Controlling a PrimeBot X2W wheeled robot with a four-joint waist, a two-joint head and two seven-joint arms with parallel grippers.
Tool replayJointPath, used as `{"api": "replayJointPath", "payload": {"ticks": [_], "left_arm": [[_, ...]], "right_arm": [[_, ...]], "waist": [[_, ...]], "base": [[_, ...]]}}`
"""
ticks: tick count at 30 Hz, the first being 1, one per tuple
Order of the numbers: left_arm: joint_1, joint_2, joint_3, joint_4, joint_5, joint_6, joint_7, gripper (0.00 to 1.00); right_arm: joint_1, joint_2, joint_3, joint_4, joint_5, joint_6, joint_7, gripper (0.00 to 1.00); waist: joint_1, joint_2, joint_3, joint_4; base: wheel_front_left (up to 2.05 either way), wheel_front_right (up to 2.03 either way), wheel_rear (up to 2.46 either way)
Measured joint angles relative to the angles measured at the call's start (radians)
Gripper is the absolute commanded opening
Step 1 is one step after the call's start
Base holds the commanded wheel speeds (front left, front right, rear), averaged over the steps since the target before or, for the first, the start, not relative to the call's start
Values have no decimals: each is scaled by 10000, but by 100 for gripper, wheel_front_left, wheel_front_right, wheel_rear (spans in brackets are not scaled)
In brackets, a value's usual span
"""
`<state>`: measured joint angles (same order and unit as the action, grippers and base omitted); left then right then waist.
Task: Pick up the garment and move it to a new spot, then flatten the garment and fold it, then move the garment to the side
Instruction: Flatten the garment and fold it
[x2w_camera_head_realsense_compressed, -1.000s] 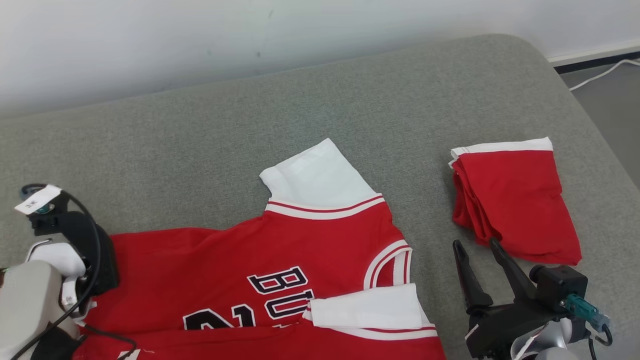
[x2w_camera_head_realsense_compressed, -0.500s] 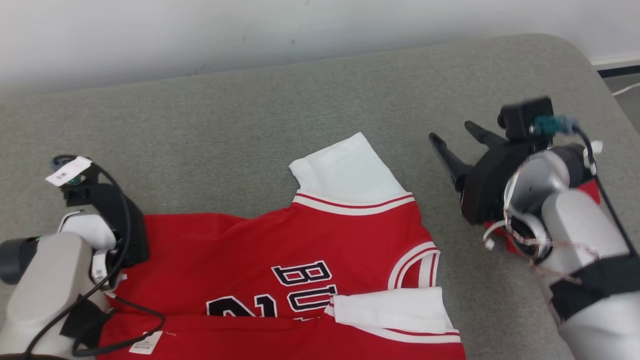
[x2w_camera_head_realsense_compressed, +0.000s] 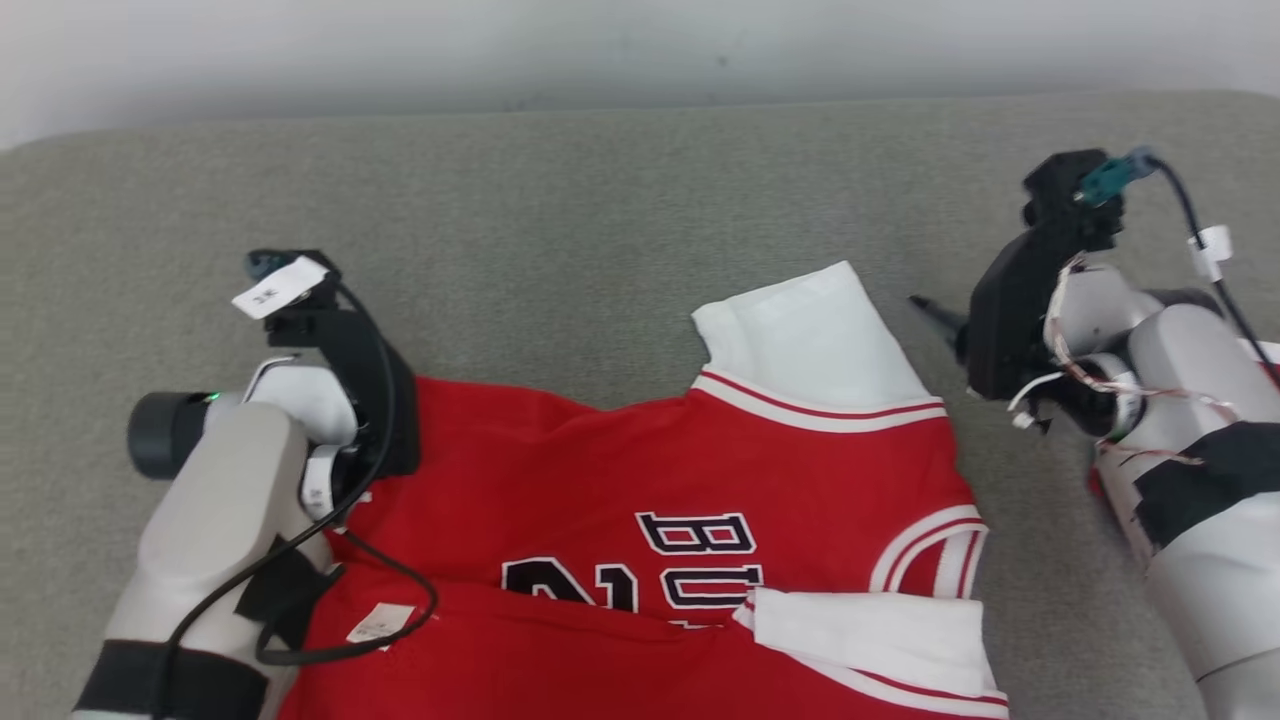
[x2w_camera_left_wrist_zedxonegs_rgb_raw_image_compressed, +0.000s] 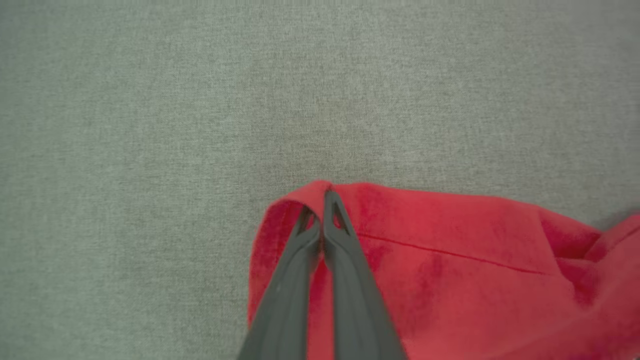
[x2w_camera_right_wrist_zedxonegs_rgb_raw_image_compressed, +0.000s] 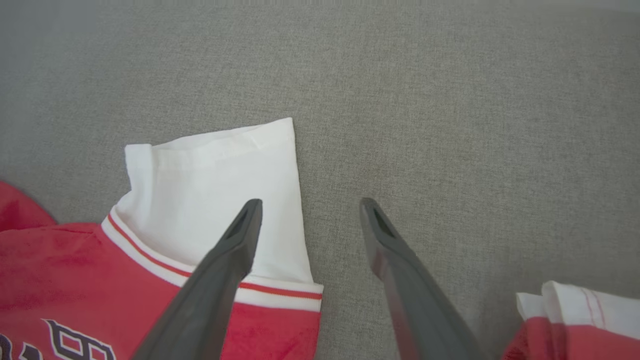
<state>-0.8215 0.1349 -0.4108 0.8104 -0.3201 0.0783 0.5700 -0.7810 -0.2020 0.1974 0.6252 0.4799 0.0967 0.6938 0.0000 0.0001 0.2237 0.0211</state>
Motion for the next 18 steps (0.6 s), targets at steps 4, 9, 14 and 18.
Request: {"api": "replayJointPath", "payload": {"ticks": [4, 9, 14, 18], "left_arm": [[-258, -376, -142, 104, 0, -96, -102, 0], [-312, -602, -257, 270, -2, -274, -267, 0], [-610, -685, -290, 476, -2, -393, -510, 0], [-704, -757, -309, 646, -25, -451, -625, 0]], "right_arm": [[-123, -334, -238, 330, 52, -73, 117, 100], [-241, -428, -420, 698, 132, -98, 180, 100], [-709, -437, -466, 909, 130, -192, 98, 100], [-848, -435, -418, 1338, 29, -477, 86, 100]], "waist": [[0, 0, 157, 471], [0, -1, 368, 1040], [0, -1, 598, 1540], [0, -1, 783, 1855]], "base": [[0, 0, 0], [0, 0, 0], [0, 0, 0], [0, 0, 0]]}}
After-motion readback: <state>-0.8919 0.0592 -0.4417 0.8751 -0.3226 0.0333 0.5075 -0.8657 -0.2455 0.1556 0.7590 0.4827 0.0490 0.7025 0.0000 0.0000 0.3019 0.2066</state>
